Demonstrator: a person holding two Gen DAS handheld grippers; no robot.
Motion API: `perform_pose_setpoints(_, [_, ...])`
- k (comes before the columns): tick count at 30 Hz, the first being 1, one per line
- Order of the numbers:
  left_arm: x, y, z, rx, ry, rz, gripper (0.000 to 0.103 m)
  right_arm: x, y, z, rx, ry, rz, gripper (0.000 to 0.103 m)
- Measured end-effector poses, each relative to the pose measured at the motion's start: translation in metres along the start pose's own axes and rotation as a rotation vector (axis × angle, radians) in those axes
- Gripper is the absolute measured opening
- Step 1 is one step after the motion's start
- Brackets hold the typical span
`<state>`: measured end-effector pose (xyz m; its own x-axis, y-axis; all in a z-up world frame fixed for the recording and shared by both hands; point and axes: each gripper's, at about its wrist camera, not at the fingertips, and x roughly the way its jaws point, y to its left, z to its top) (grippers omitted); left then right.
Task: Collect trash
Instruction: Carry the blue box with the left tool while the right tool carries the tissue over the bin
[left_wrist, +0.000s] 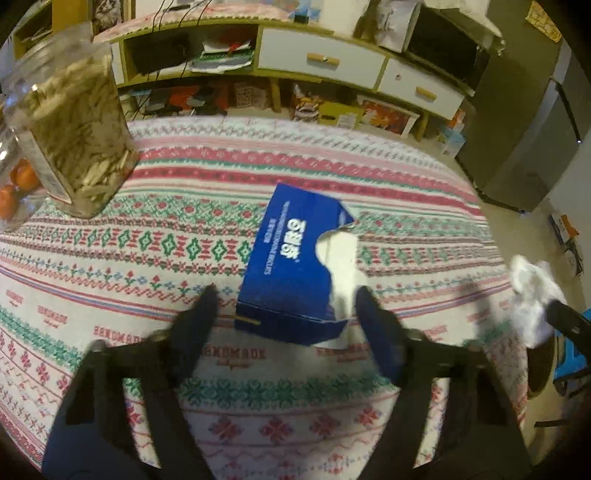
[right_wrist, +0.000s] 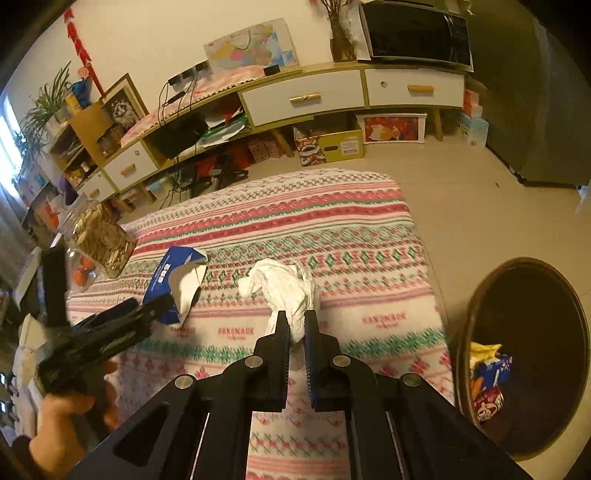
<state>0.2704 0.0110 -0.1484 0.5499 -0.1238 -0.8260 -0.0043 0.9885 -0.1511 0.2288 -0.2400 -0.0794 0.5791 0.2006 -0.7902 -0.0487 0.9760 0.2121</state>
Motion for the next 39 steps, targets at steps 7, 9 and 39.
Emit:
perform_pose_setpoints(7, [-0.002,0.004,0.000,-0.026,-0.008,0.005,0.055,-0.022,-0.011,-0.007,0.010,-0.018,-0.007,0.008])
perform_pose_setpoints(9, [-0.008,0.001,-0.004,-0.006,-0.002,0.009,0.055,-0.028,-0.015,-0.009,0.021,-0.024,-0.010,0.008])
perform_pose_setpoints(39, [-0.103,-0.122,-0.066,0.315,-0.047,-0.147,0.055,-0.103,-0.083,-0.047,0.088,-0.041,-0.150,0.008])
